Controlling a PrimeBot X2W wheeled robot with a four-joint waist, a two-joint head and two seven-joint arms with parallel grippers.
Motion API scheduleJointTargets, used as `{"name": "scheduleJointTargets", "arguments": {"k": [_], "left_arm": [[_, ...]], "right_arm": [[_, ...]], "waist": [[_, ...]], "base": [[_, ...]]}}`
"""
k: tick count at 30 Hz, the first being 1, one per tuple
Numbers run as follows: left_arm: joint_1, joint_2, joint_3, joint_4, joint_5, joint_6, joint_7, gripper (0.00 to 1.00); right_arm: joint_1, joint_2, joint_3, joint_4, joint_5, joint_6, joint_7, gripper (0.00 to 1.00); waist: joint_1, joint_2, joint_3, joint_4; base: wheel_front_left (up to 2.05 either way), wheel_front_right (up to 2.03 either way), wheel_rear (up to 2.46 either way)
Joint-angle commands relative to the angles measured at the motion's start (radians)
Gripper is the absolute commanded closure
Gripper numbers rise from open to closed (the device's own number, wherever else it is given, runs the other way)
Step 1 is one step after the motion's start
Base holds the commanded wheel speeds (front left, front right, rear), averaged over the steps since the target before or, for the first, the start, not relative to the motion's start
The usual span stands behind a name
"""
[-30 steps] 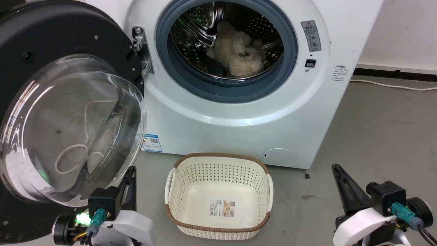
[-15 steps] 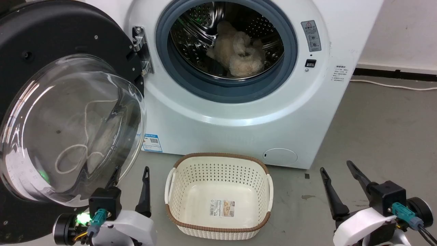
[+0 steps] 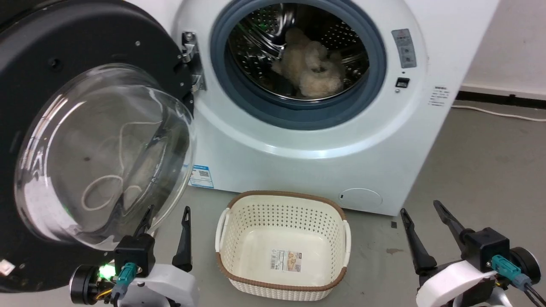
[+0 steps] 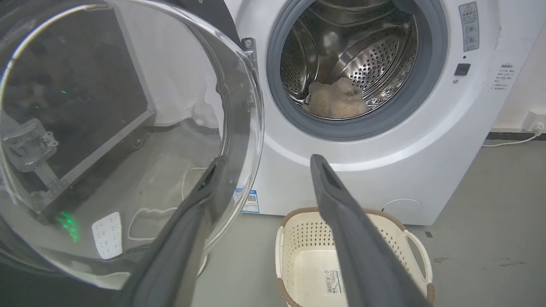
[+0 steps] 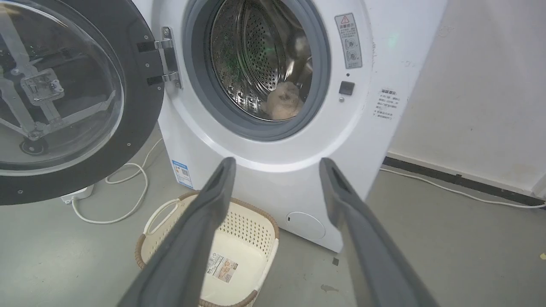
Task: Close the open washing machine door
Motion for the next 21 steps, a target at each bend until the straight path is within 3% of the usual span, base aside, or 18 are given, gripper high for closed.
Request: {"name": "scheduleJointTargets", "arguments": {"k": [1,21], "left_arm": [[0.007,0.006,-0.004,-0.004,0.003,0.000,-0.012,0.00],[0.039,0.021,-0.005,-0.037,-0.001,0.031,-0.054,0.00]], "right_arm": [[0.014,0.001,0.001,0.003,0.008,0.000,-0.011,0.00],[-0.021,-0.017,0.098,0.051,0.040,0.000,-0.050,0.00]], "waist": [[0.0000,0.0000,-0.002,0.010],[0.0000,0.0000,0.005,0.129]], "base": [[0.00,0.00,0.00],[0.00,0.00,0.00]]}}
